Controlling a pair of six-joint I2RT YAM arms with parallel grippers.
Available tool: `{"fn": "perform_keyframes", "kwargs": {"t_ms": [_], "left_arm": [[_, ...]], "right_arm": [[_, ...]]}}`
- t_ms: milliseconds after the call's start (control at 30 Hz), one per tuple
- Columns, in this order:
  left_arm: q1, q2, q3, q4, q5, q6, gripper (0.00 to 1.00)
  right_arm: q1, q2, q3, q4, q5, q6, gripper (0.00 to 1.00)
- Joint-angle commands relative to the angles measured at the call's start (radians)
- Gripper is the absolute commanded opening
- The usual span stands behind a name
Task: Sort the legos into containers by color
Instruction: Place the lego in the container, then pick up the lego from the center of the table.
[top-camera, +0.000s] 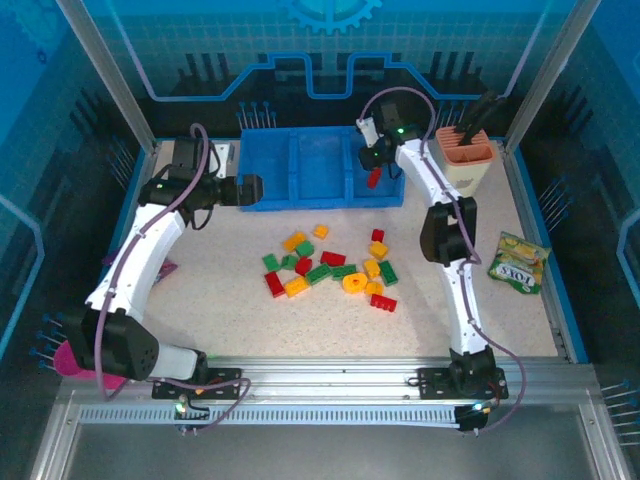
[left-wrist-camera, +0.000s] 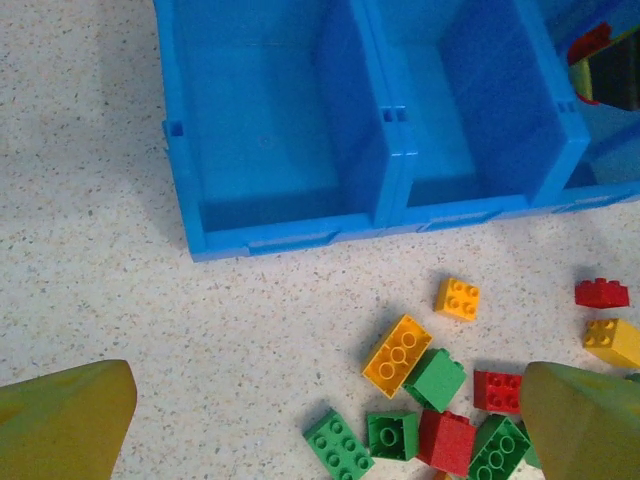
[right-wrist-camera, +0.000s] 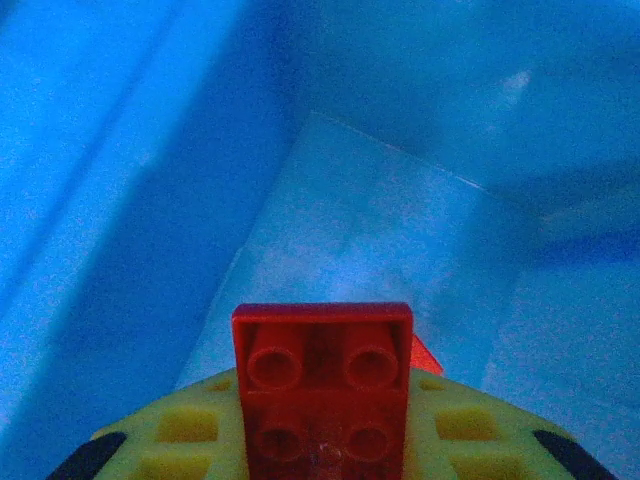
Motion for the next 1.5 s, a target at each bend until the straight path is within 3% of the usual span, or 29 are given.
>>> {"fn": "perform_keyframes", "kwargs": {"t_ms": [0,300,500,567,733,1033,1167,1467], "left_arm": [[-0.004,0.008,0.039,-0.025,-0.024,0.024,0.99],[-0.004,0.020,0.065,-0.034,0.002,0.015,0.99],[-0.004,-0.003,0.063,-0.035,0.012,0.014,1.00],[-0.004,-0.017,0.060,-0.039,0.005,0.011,0.99],[-0.004,-0.074,0.027,-0.024,0.007,-0.005,0.99],[-0.004,-0.097,0.058,-0.073,-0.037,-0.005,0.99],[-0.004,-0.099,0.061,-0.070,-0.027,-0.009,0.99],[-0.004,-0.143,0.019,-0.038,-0.015,0.002,0.99]], "right_arm": [[-0.013,0.078,0.124,-0.035,-0.023,0.046,0.31],[-0.019,0.061,0.056,0.020,-0.049,0.061,0.37],[-0.017,-0.055,-0.028,0.015,-0.042,0.073,0.57],[-0.008,-0.141,-0.120,0.023,-0.034,0.081,0.60],[0.038,-0.408,-0.464,0.086,0.022,0.129,0.59],[0.104,-0.732,-1.027,0.189,0.060,0.459,0.59],[0.131,-0.739,-1.124,0.250,0.033,0.547,0.62],[0.138,-0.619,-1.096,0.212,0.069,0.593,0.62]]}}
